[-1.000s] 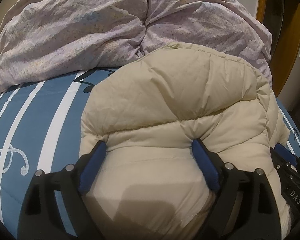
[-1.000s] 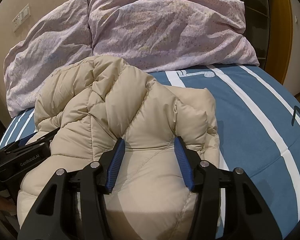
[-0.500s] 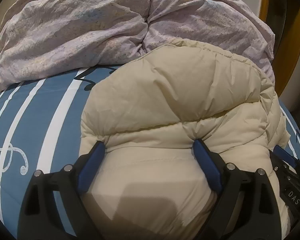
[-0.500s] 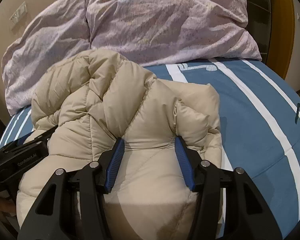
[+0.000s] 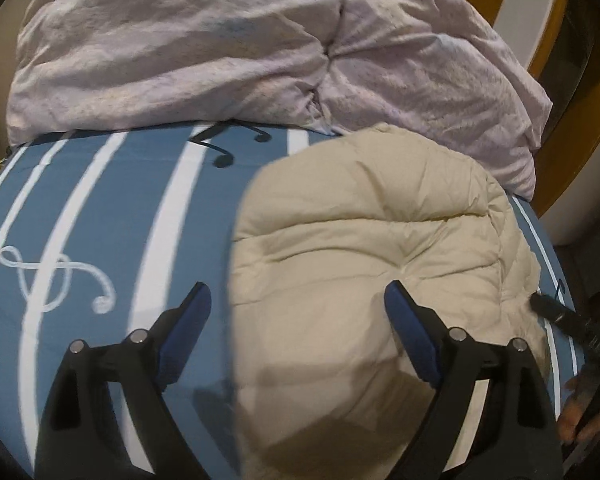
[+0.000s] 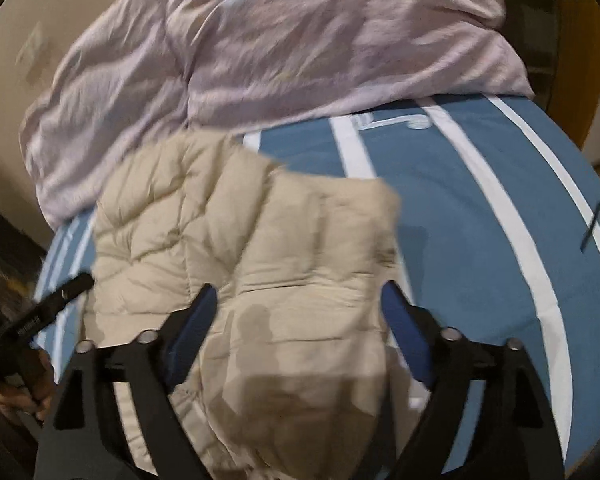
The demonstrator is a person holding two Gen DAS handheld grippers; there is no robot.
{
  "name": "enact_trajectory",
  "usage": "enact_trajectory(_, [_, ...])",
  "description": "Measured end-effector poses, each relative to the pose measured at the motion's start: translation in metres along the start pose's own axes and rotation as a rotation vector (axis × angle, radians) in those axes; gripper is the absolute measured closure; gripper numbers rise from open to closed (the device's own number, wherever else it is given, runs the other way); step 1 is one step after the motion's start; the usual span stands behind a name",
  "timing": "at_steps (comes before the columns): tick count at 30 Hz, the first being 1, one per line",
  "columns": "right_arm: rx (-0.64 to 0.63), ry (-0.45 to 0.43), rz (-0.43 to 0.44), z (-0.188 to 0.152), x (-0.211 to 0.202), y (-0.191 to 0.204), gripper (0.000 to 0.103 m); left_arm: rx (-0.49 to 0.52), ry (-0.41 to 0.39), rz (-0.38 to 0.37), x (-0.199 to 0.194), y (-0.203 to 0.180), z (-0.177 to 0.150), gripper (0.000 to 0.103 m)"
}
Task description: Fold large clothes
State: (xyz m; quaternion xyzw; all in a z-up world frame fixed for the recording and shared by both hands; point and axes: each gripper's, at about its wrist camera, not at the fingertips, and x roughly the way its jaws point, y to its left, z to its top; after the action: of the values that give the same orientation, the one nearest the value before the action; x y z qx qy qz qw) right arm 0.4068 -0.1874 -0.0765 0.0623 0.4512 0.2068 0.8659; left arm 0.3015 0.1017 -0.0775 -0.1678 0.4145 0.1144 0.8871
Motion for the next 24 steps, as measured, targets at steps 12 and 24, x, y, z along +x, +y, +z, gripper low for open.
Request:
enact_trajectory(12, [0.265, 0.271, 0.208, -0.015, 0.029, -0.044, 0.007, -0.09, 0.095, -0.061, -0.008, 0.028, -0.019, 0.016])
enact_trajectory(24, [0.355, 0.34, 0.349, -0.019, 0.059, -0.037, 0.003, -0.112, 0.119, -0.126, -0.001, 0.031, -0.014, 0.016])
